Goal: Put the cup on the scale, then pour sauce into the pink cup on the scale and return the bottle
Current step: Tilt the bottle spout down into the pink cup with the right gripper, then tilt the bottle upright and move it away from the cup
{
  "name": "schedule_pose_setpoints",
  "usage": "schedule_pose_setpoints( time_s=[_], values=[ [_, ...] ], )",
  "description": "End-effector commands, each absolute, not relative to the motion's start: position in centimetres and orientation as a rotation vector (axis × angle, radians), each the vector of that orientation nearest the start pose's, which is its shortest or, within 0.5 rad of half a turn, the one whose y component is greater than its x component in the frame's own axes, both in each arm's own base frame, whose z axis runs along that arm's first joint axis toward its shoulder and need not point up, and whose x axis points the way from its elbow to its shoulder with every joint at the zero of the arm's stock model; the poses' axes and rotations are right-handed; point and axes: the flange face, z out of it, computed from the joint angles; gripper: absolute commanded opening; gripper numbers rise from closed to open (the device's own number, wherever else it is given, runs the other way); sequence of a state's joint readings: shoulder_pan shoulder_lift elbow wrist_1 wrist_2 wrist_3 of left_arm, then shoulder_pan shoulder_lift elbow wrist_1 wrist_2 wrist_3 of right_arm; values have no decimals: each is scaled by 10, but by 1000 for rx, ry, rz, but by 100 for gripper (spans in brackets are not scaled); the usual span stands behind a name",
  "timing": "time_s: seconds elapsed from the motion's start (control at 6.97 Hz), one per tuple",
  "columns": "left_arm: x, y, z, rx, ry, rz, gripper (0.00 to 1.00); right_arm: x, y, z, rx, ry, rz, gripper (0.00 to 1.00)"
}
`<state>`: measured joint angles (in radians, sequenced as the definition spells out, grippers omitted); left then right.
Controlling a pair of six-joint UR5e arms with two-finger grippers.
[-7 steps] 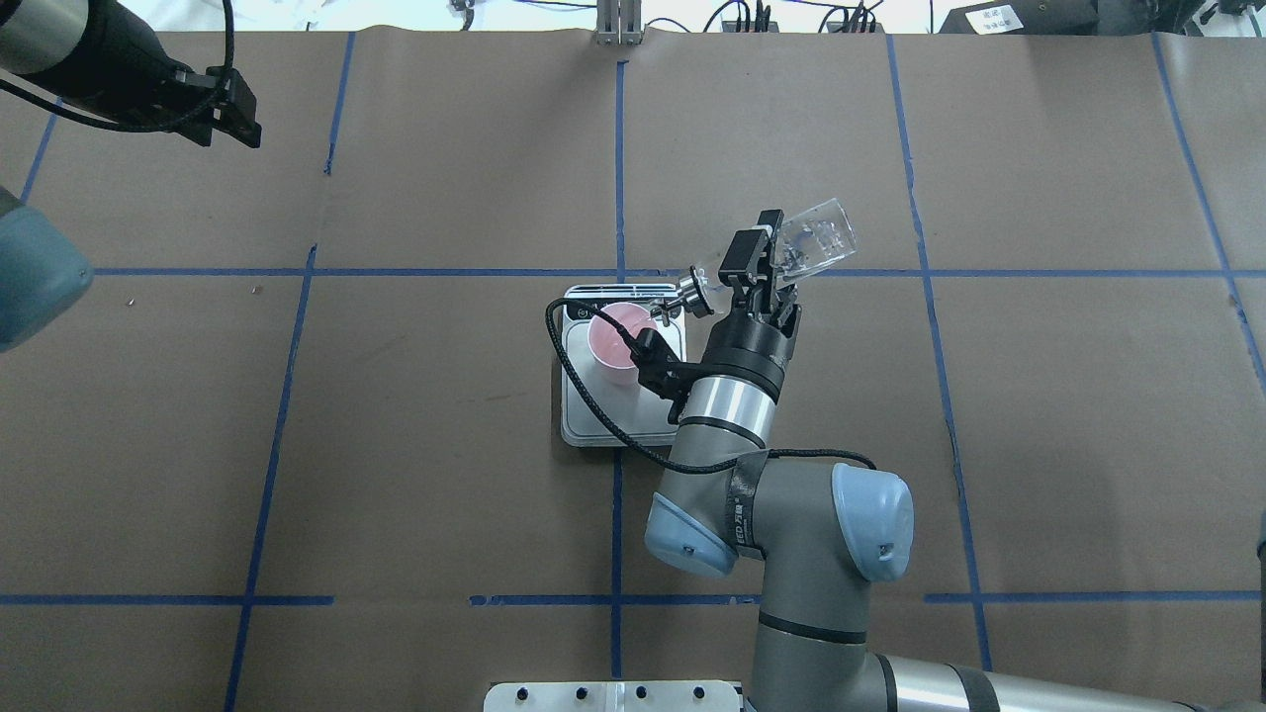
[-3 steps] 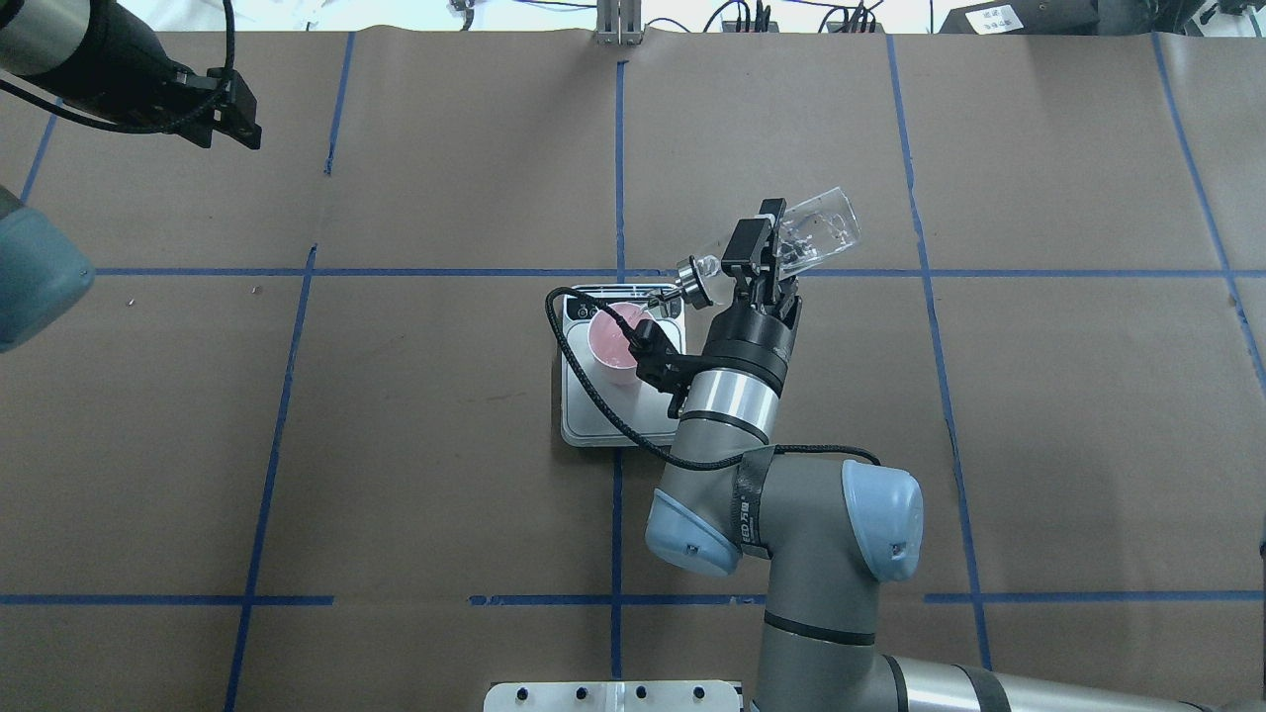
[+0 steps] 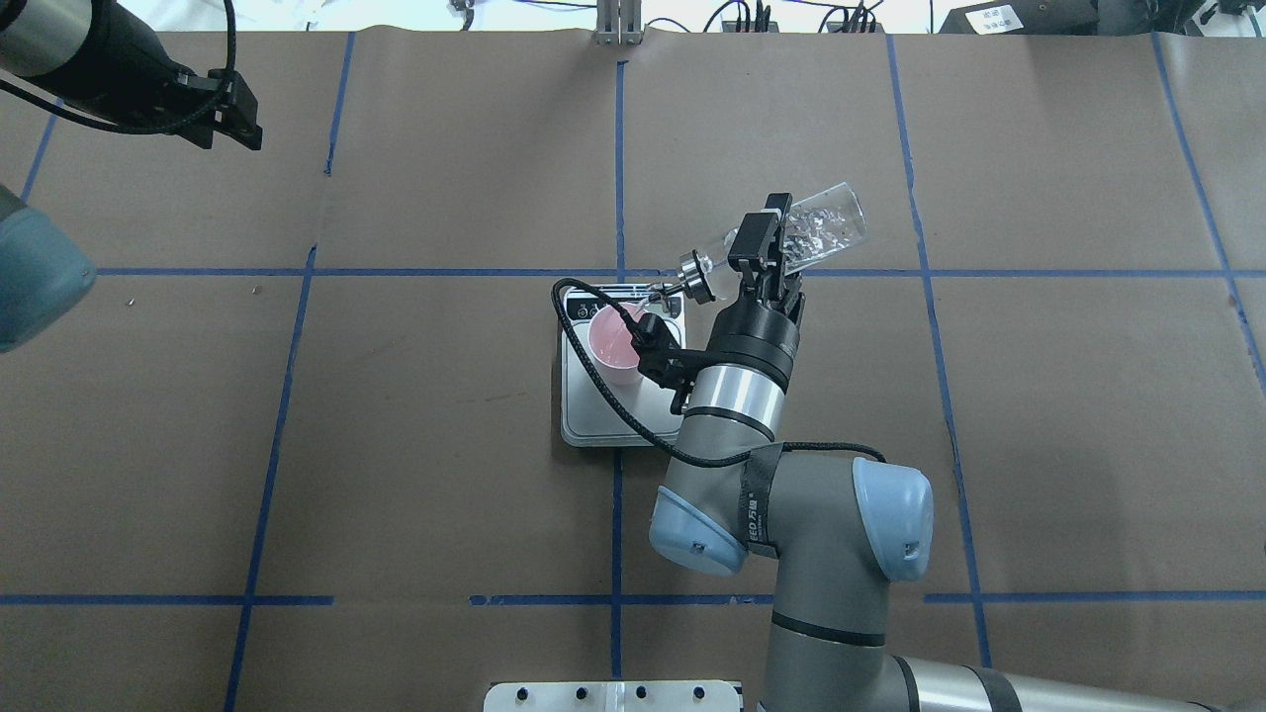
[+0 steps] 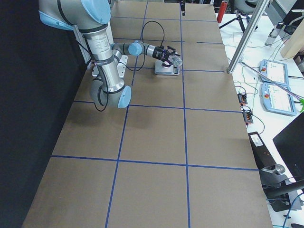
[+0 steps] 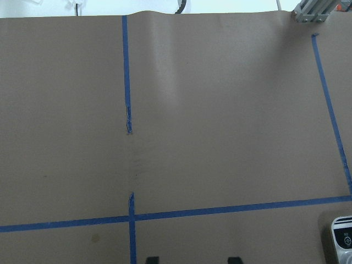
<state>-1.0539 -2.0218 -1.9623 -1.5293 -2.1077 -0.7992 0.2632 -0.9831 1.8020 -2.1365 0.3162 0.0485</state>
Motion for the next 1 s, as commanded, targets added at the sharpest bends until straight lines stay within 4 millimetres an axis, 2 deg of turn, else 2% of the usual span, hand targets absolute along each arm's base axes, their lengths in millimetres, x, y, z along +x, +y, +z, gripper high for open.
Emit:
schedule_pose_setpoints(
  time_s=[0.0, 0.14, 0.43, 0.57, 0.72, 0.86],
  values=[
    [213, -542, 239, 308, 878, -46, 53, -517, -375, 254, 1043, 755, -765, 0],
    [213, -541, 239, 311, 880, -45, 53, -519, -371, 264, 1064, 681, -681, 0],
    [213, -541, 239, 309, 879, -46, 53, -521, -365, 270, 1081, 495, -487, 0],
    [213, -541, 238, 311, 880, -45, 53, -525, -360, 270, 1109, 368, -331, 0],
    [213, -541, 238, 311, 880, -45, 53, -529, -357, 266, 1128, 169, -126, 0],
    [213, -541, 239, 310, 879, -44, 53, -531, -353, 278, 1100, -10, 22, 0]
  ],
)
